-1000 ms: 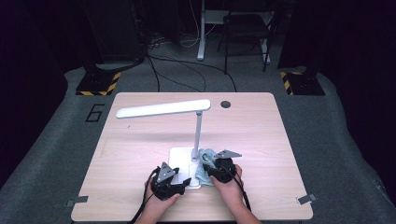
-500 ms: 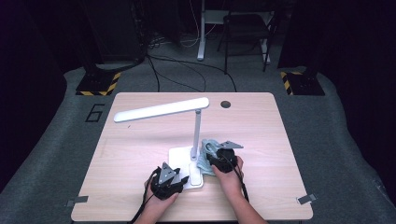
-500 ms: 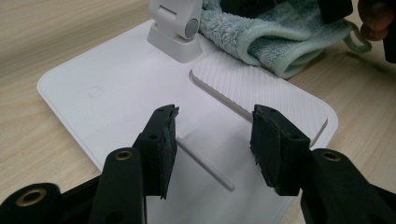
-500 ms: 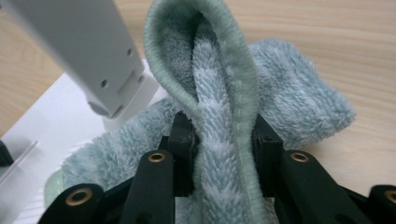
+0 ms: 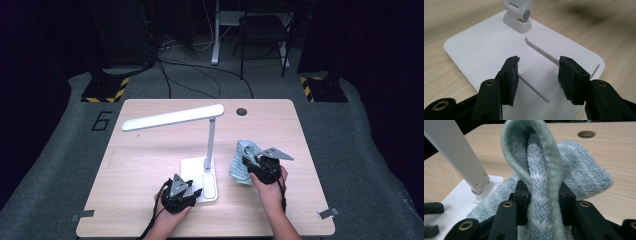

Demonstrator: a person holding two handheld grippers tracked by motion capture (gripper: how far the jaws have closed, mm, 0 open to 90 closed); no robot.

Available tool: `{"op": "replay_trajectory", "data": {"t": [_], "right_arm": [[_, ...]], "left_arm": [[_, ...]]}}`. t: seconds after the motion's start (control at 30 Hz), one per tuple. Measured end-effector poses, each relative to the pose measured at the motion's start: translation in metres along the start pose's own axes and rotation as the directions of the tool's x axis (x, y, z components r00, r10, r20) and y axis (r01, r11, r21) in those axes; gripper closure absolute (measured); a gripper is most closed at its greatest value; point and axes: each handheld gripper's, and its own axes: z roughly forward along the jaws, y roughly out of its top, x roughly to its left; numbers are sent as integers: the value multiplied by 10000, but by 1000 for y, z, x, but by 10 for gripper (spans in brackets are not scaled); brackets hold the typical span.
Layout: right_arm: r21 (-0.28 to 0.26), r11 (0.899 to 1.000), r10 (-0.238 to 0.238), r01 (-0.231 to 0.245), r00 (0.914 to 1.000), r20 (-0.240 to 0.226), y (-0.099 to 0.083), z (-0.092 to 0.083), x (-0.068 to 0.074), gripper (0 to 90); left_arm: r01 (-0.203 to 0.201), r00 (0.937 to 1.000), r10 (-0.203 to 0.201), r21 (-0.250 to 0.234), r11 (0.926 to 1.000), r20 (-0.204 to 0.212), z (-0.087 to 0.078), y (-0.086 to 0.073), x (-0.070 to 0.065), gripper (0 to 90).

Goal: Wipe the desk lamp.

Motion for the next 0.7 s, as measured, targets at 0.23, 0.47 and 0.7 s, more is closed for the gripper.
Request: {"op": "replay_trajectory", "data": {"t": [0.23,0.47,0.7], "right_arm": [[-304,9994,204,-192,9990,389,-14,-39,-19,666],[-358,9974,655,-627,9944,831,-32,-51,-37,662],[499,9978,350,-438,9857,1646,-48,-42,-49,646]], "left_arm": [[-13,10000,13,35,10000,42,0,0,0,501],[4,10000,-4,34,10000,69,0,0,1,501],[5,10000,-5,31,10000,86,0,0,1,500]]}}
